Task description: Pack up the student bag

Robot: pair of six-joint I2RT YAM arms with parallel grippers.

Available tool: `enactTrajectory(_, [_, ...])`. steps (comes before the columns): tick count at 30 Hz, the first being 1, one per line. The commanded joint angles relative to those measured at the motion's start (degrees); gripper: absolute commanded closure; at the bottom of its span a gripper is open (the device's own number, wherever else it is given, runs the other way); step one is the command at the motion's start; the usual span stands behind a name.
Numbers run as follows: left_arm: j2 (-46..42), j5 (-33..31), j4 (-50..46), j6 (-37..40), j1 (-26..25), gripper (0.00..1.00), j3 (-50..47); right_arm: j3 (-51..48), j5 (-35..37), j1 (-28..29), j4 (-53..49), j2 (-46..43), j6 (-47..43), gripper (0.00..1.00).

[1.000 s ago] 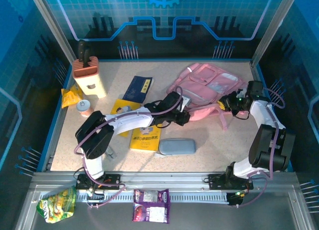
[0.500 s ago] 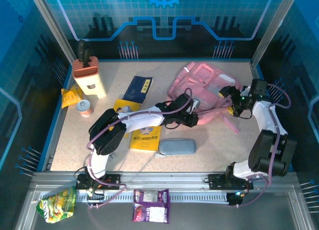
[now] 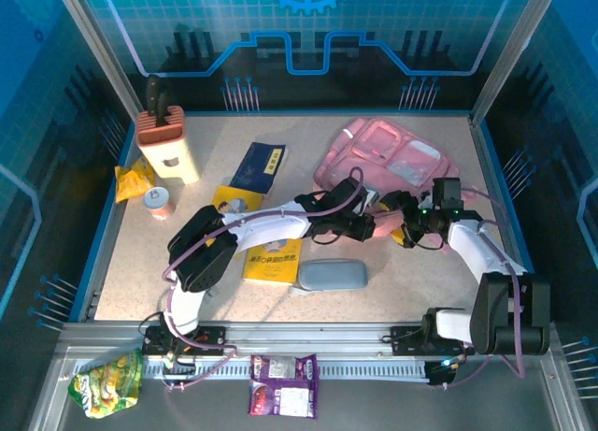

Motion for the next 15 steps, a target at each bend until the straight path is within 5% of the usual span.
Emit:
enactTrajectory(1, [0.45, 1.05, 2.23, -0.18, -1.32, 1.00, 3.55, -1.10, 2.89, 2.09, 8.67, 2.17, 6.92, 0.13])
enactTrajectory(9, [0.53, 1.81, -0.26, 0.45, -1.85, 1.00, 5.43, 0.43, 4.27, 2.92, 13.00, 6.71, 4.49, 0.50])
enactTrajectory(15, [-1.77, 0.59, -4.47, 2.22, -1.86, 1.00, 4.27, 3.14, 4.01, -0.06, 6.25, 6.08, -4.85, 0.85])
